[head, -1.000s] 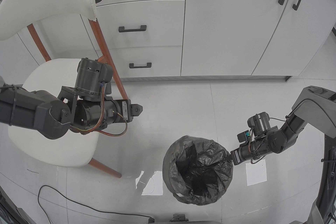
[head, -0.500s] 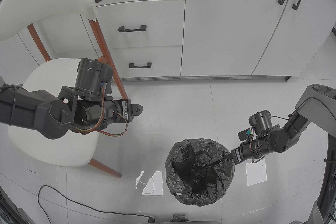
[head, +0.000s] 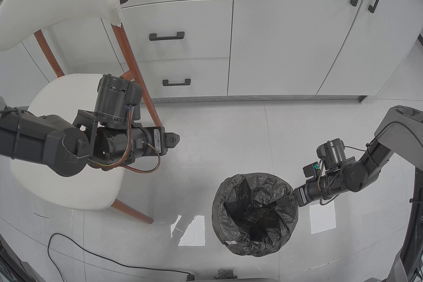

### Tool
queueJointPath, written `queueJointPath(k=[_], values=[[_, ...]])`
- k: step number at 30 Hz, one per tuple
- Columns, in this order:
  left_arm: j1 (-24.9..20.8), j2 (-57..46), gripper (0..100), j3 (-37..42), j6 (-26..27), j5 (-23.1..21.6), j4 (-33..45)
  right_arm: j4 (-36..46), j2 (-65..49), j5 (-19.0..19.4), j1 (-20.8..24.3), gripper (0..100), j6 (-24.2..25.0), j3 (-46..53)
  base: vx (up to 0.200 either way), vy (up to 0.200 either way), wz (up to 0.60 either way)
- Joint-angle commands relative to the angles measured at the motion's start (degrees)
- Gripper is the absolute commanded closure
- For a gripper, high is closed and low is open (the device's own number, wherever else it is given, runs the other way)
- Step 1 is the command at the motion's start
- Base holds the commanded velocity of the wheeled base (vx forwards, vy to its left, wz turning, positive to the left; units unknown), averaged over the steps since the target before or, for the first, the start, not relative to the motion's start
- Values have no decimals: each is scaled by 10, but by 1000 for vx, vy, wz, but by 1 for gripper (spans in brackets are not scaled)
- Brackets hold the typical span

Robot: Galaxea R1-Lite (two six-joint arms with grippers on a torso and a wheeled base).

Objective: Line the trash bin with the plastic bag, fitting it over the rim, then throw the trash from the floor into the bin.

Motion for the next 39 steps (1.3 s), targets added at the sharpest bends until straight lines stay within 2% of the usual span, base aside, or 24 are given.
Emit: queueJointPath(k=[1,7,8,30,36,39], values=[[0,0,0,0,1,0,0,1,-9,0,-2,0,-1,0,0,0,0],[0,2,0,0,1,0,0,-1,-8,2,-2,0,-2,2,0,0,0],[0,4,0,0,1,0,0,-1,-7,2,-2,100,-2,2,0,0,0],[0,6,0,-1,1,0,-1,1,-14,2,-11,100,-2,9,0,0,0],[0,5,0,0,1,0,-1,0,-17,2,-48,100,-6,32,0,0,0],[0,2,0,0,1,0,0,0,-22,6,-58,100,-25,40,0,0,0]])
